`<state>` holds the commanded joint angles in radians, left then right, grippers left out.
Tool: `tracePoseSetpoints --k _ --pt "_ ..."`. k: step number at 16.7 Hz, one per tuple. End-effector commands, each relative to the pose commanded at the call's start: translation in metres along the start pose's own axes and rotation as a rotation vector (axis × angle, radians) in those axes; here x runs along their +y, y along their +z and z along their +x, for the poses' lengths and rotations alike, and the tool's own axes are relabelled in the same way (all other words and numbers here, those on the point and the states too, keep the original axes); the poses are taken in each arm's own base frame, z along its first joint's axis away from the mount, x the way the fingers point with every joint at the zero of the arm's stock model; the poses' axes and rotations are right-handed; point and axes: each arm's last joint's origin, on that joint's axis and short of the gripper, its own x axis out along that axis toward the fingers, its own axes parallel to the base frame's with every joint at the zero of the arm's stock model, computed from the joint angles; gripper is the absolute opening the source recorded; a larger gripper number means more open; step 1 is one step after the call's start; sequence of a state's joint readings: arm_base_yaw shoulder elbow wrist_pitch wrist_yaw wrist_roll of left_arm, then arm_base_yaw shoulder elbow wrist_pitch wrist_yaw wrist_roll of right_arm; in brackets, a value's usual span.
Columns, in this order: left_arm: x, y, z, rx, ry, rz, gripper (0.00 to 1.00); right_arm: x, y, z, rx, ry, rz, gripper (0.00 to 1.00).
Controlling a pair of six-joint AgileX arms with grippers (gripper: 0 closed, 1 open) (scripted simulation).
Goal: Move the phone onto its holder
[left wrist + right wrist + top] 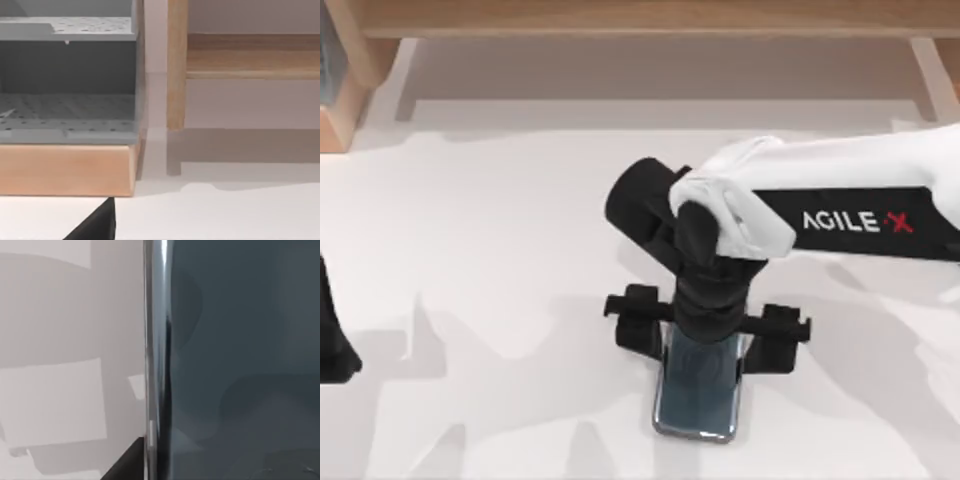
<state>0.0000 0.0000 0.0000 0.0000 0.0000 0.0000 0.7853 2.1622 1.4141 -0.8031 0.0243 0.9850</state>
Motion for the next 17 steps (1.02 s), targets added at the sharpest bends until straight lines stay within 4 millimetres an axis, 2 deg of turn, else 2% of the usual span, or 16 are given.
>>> tracePoseSetpoints --k 1,2,8,12,13,15,17 --pt "0.000 0.000 0.000 0.000 0.000 0.000 1.00 0.000 0.000 0.000 0.000 0.000 0.000 0.00" --pt "0.000 0.000 0.000 0.000 0.000 0.000 1.00 -0.002 0.000 -0.018 -0.021 0.003 -0.008 0.00" --pt "0.000 0.000 0.000 0.000 0.000 0.000 1.00 -0.002 0.000 -0.037 -0.020 0.002 -0.008 0.00" --pt "0.000 0.000 0.000 0.000 0.000 0.000 1.00 -0.002 0.000 -0.036 -0.018 -0.001 -0.007 0.00" --pt "0.000 0.000 0.000 0.000 0.000 0.000 1.00 -0.002 0.003 -0.041 -0.025 0.023 -0.008 0.00" --pt "0.000 0.000 0.000 0.000 0.000 0.000 1.00 -0.004 0.017 -0.062 -0.053 0.122 -0.021 0.00" --pt "0.000 0.000 0.000 0.000 0.000 0.000 1.00 -0.018 0.037 -0.092 -0.089 0.265 -0.057 0.00"
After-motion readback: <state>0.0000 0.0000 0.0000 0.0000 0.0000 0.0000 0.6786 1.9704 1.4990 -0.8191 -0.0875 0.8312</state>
